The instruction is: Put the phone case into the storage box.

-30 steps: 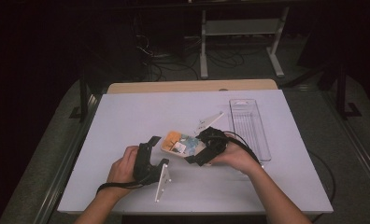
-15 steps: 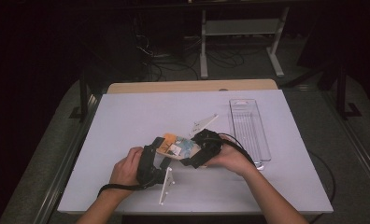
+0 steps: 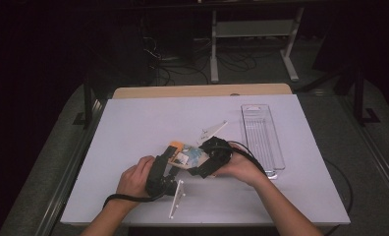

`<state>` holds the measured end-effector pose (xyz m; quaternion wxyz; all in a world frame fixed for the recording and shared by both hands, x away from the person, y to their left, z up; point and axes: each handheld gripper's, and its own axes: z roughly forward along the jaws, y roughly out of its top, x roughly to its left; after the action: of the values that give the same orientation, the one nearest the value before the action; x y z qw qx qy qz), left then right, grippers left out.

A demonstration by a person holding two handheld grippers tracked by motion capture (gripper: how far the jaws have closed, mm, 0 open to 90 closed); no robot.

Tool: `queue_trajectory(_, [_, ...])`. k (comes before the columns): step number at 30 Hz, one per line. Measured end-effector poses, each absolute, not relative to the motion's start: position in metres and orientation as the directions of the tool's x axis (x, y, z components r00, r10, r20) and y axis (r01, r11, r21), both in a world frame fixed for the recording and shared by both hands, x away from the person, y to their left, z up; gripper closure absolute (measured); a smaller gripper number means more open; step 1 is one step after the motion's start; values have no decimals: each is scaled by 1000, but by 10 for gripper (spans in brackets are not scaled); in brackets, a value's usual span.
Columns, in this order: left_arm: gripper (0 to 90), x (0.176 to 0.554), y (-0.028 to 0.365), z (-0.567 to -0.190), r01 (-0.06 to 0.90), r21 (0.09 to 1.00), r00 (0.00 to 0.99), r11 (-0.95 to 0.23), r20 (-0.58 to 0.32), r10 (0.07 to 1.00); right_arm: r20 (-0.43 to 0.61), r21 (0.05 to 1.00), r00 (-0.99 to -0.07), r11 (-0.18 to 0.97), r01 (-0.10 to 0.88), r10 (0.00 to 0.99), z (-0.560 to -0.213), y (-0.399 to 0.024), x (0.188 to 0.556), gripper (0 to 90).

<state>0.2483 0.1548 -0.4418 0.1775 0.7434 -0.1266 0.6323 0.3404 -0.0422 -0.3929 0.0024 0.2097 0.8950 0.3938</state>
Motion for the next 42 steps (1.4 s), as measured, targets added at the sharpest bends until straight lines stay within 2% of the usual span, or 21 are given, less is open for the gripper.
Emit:
queue_trajectory(7, [294, 246, 152, -443, -431, 54, 142, -901, 990, -8, 163, 708, -912, 599, 374, 377, -393, -42, 341, 104])
queue_trajectory(9, [340, 245, 152, -443, -433, 50, 141, -900, 990, -13, 167, 708, -910, 596, 378, 378, -392, -42, 341, 104])
queue_trajectory(14, [381, 245, 151, -443, -437, 46, 137, -898, 991, -16, 173, 709, -907, 591, 384, 383, -392, -42, 340, 105])
queue_trajectory(28, [589, 242, 149, -442, -448, 17, 137, -894, 989, -50, 175, 711, -908, 590, 383, 380, -392, -41, 340, 105])
queue_trajectory(42, [693, 241, 148, -441, -441, -2, 151, -897, 986, -76, 183, 714, -909, 586, 384, 374, -392, -41, 341, 104])
